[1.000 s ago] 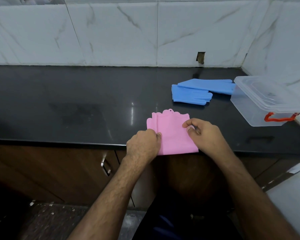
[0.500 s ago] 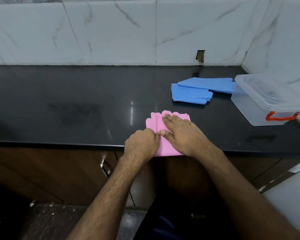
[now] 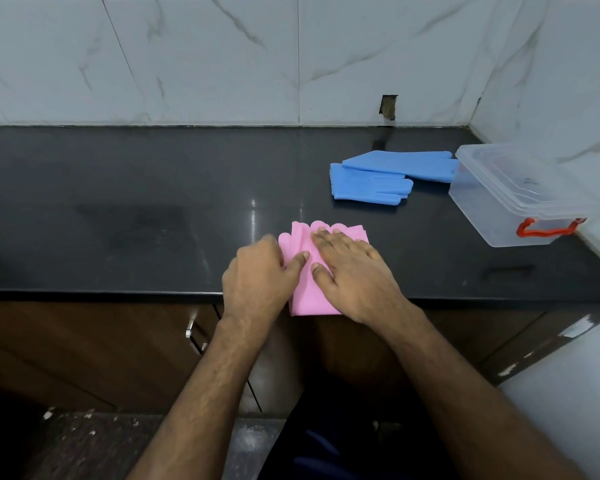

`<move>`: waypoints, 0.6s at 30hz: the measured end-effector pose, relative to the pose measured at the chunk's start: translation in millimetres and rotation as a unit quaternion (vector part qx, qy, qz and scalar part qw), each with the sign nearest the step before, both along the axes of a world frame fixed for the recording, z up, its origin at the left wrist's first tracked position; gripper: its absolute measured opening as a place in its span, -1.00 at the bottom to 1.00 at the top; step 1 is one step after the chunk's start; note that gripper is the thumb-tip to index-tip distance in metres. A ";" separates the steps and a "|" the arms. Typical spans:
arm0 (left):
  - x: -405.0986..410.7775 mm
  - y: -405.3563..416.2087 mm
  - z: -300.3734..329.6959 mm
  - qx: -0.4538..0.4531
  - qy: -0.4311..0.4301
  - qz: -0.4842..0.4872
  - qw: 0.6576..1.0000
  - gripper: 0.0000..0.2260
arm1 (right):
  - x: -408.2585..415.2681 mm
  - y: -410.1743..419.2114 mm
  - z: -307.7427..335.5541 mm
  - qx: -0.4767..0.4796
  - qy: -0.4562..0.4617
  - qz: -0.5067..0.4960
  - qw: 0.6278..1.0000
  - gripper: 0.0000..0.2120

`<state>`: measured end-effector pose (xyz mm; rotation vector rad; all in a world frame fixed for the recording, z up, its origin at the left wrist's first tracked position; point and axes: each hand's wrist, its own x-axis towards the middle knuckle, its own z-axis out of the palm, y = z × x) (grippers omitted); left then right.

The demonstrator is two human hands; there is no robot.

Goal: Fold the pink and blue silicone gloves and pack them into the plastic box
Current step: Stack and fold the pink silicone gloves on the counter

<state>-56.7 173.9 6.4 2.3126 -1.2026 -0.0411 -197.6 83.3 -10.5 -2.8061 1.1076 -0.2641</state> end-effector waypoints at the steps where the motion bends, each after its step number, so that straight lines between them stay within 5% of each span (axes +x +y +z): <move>1: 1.9 -2.3 -0.7 -0.034 0.005 -0.014 0.999 -0.67 | 0.3 -0.7 0.5 0.005 0.003 0.000 1.000 -0.42; 6: 11.3 -17.9 -16.5 0.035 -0.046 -0.130 0.990 -0.50 | 2.9 -5.0 5.0 0.039 0.019 0.005 0.999 -0.42; 12: 23.1 -22.9 -30.0 0.108 -0.026 -0.145 0.983 -0.51 | 1.4 -6.7 0.6 0.035 0.007 0.009 0.999 -0.40; 18: 23.2 -19.8 -28.1 0.078 0.008 -0.148 0.986 -0.52 | -22.4 18.3 -6.2 -0.024 -0.131 -0.007 0.991 -0.56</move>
